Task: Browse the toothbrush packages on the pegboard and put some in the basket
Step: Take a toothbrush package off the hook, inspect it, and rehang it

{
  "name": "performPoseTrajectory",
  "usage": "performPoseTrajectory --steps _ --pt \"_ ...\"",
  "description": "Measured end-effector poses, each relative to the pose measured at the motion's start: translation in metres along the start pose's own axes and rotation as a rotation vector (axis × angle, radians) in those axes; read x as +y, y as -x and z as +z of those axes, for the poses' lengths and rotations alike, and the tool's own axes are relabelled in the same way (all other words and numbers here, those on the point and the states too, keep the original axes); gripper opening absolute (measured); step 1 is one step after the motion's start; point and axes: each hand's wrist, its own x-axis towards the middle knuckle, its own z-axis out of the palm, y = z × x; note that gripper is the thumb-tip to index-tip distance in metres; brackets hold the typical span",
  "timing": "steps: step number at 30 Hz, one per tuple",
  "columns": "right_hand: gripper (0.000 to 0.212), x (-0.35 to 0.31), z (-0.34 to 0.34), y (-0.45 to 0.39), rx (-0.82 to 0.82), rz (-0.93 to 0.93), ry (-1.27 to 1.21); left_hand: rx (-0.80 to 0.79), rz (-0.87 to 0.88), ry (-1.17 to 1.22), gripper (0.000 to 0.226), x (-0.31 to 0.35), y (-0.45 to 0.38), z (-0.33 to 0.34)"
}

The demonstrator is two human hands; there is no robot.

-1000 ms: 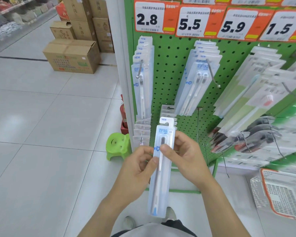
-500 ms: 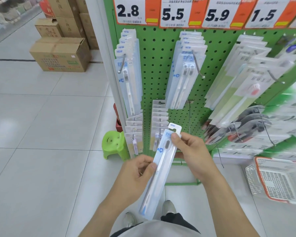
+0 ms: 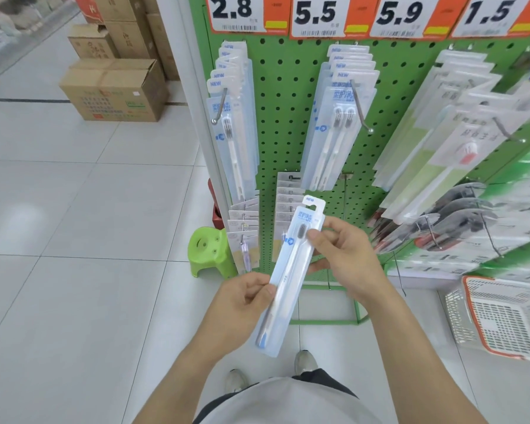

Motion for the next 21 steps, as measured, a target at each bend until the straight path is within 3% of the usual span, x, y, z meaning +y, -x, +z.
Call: performPoseTrajectory --steps 5,8,11,14,21 --pt "0.016 0.004 0.001 -0.007 0.152 -0.020 -0.046 -0.092 -0.068 -0.064 0.016 -0.001 -0.001 -0.013" --pt "0.019 0.003 0.002 -0.007 0.047 0.001 -0.064 -0.086 -0.114 -0.074 0.016 -0.005 -0.003 -0.018" --pt "0.039 0.003 0.002 -0.007 -0.089 0.029 -0.044 -0.091 -0.147 -0.019 0.015 -0.006 -0.004 -0.015" --pt "0.040 0.007 0.003 -0.010 -0.050 0.043 -0.013 -0.073 -0.115 -0.017 0.014 -0.008 -0.006 -0.011" --pt "0.027 0.016 0.015 -0.012 -0.023 0.060 0.039 0.049 0.088 -0.171 0.067 -0.003 -0.007 -0.003"
